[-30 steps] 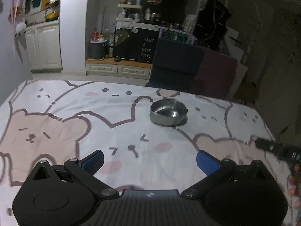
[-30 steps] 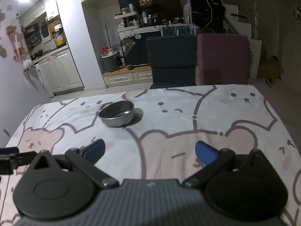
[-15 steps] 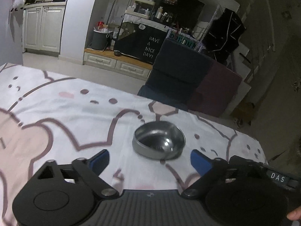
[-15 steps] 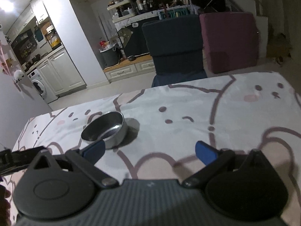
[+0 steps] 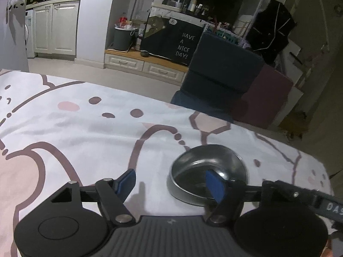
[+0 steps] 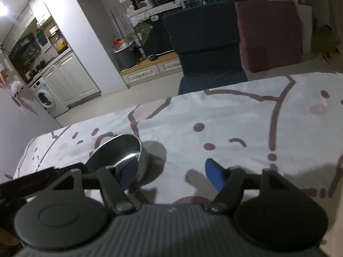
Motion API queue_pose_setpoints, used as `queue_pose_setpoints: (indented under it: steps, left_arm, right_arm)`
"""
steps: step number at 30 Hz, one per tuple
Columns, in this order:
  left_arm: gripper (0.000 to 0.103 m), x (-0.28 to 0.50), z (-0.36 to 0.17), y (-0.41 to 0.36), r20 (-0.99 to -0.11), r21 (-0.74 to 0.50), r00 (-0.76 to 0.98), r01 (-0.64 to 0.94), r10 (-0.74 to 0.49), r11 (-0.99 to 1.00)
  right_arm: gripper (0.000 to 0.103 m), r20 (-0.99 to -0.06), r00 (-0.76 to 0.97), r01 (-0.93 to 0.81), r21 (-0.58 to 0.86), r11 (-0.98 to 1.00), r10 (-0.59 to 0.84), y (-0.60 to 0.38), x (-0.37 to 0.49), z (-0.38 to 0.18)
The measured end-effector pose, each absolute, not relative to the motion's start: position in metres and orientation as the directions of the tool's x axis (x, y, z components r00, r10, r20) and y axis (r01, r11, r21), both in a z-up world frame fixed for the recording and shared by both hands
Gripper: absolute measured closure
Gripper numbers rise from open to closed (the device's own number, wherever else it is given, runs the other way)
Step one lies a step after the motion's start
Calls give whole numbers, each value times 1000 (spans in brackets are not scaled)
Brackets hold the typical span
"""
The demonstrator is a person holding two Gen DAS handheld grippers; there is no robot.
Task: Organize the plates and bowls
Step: 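Close both grippers on the rim of the round steel bowl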
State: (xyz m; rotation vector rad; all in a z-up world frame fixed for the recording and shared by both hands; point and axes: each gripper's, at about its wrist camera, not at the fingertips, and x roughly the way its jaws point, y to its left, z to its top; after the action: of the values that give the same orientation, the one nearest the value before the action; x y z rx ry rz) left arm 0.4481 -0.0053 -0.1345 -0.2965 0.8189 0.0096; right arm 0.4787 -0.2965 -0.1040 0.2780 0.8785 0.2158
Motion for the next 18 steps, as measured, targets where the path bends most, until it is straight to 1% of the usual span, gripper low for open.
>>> queue_pose_setpoints:
  steps: [5, 11, 12, 13, 14, 15, 17, 18]
  left_arm:
    - [31, 451, -144, -7, -737, -217, 670, -112, -88, 970]
    - [31, 452, -150, -11, -736, -176, 673, -86, -73, 981]
    - [34, 453, -151, -12, -738, -172, 671, -80, -74, 982]
    - [37, 453, -152, -12, -742, -166, 666, -76, -74, 983]
    - [43, 453, -154, -12, -748, -158, 661, -75, -69, 985]
    - [46, 453, -156, -12, -753, -152, 655, -78, -64, 985]
    - [48, 452, -159, -9, -757, -164, 649, -78, -75, 983]
    - [52, 452, -160, -8, -758, -178, 647, -78, -86, 981]
  right_arm:
    - [27, -716, 616, -128, 320, 939, 328, -278, 485, -109]
    - [27, -741, 616, -141, 229, 963, 266, -251, 494, -124]
    - [29, -741, 622, -137, 218, 966, 255, -249, 495, -125]
    - [34, -742, 624, -134, 209, 969, 246, -248, 495, -127]
    - [36, -745, 622, -134, 203, 970, 242, -247, 496, -129]
    - [39, -745, 621, -135, 204, 970, 243, -247, 495, -131]
    - [47, -744, 621, -129, 211, 969, 245, -249, 494, -133]
    - [50, -742, 621, -129, 220, 967, 252, -251, 494, -132]
